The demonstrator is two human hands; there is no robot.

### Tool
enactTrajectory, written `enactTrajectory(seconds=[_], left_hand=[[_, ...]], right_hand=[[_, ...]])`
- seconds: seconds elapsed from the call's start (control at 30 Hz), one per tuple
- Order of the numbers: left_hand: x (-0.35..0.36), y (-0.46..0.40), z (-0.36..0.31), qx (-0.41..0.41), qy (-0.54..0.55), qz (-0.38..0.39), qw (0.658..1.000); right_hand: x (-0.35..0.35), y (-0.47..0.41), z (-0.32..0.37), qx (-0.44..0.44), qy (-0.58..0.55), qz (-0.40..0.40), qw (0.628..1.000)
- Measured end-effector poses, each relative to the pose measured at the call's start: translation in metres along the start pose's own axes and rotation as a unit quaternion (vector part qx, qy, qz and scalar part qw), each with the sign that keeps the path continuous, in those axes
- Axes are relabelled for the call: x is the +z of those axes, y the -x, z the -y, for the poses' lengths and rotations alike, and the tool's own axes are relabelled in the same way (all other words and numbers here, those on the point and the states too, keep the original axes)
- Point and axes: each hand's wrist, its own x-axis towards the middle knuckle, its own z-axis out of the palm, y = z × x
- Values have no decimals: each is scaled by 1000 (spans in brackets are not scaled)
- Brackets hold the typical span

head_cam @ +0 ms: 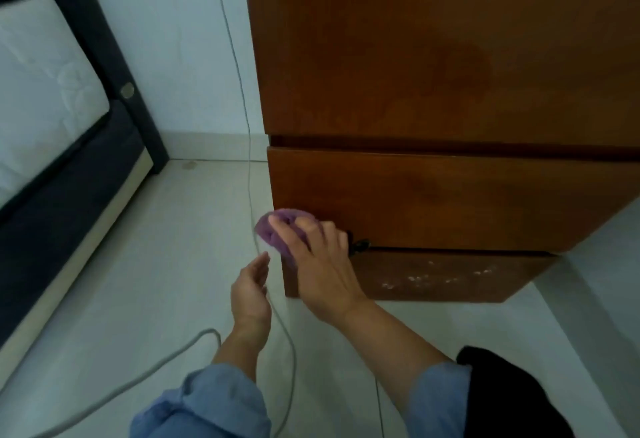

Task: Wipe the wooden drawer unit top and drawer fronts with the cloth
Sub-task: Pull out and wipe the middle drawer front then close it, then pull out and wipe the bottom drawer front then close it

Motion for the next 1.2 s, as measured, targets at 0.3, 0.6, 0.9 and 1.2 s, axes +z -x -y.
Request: enactTrajectory(seconds=[0.3,0.6,0.9,1.2], left_hand=[[20,-11,-10,24,25,22,999],[21,-28,6,46,38,-64,996],[11,-17,12,91,-281,10,955],[20,-2,13,223,-590,70,773]], right_hand=[[-29,-60,-52,-126,239,-120,955],[32,-17,-60,-259,334,50,905],[-48,8,-70,-220,196,342,892],[-146,102,-193,211,147,444,859]])
